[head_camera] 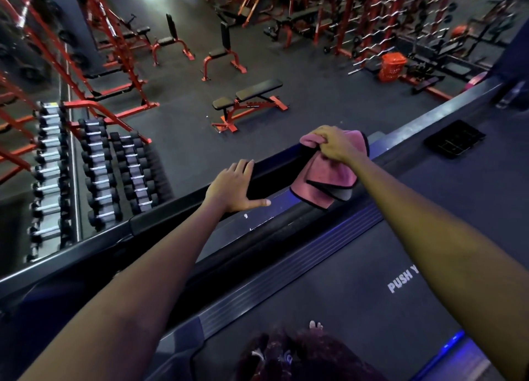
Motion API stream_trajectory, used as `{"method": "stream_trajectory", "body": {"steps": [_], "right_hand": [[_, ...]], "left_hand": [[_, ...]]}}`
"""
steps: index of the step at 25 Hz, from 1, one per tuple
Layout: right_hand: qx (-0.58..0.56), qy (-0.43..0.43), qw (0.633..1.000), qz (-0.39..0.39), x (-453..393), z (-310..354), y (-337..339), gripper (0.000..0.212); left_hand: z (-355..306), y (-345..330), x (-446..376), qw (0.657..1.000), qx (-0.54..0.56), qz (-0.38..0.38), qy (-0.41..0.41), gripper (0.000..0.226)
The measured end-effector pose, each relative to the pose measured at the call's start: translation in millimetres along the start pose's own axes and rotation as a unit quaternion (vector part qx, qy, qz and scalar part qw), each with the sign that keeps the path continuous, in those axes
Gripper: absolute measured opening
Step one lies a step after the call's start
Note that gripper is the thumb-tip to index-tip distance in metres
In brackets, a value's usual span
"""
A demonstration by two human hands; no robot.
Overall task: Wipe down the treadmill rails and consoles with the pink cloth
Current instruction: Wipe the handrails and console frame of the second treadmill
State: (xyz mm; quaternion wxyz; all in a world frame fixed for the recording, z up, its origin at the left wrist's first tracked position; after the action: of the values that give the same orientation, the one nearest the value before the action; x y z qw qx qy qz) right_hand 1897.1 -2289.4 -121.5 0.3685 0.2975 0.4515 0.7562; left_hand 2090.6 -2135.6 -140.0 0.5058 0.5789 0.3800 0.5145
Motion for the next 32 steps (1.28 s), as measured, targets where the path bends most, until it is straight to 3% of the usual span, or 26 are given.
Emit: {"method": "stream_trajectory", "body": {"steps": [3,10,13,16,22,25,28,32], "right_hand": [[0.003,-0.037,0.999,0.008,0,8,0,0.046],[0.058,0.051,0.997,-0.015,8,72,-32,0.049],[0.043,0.071,0.996,0.004,4,44,-28,0.051],[0.045,0.005,0.999,-0.005,-5,2,-15,0.056],[-0.047,-0.044,0.998,0.017,-17,-29,3,0.033],[-0.135,-0.073,0.988,-0.002,-12,-33,10,0.023],[-0.19,-0.093,0.977,-0.01,-3,-40,14,0.031],[-0.27,0.013,0.957,-0.108,9,-55,14,0.028]], "left_hand": [[2,1,-2,0.999,0.019,-0.029,-0.002,0.115],[1,0,-8,0.999,-0.012,-0.037,0.007,0.119],[2,0,-7,0.999,-0.004,-0.038,0.004,0.115],[3,0,-7,0.999,0.001,-0.038,0.011,0.113],[4,2,-9,0.999,0.031,-0.019,0.023,0.106],[3,1,-9,0.993,0.086,-0.015,0.079,0.098],[-5,-3,-10,0.979,0.088,0.001,0.184,0.077],[-9,4,-28,0.951,0.138,0.026,0.274,0.068]]}}
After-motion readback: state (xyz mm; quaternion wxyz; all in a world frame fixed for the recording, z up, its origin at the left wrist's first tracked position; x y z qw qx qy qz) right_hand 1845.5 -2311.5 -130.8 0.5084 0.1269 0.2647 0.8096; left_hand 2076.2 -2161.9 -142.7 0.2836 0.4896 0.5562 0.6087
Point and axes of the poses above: each hand's wrist, its own x-axis away from the middle knuckle, its own y-axis out of the back of the hand, z = x × y, the point moved 7 cm from there along -x, towards the middle knuckle, and after that the axes turned 12 degrees about z, right-handed, at the moved point
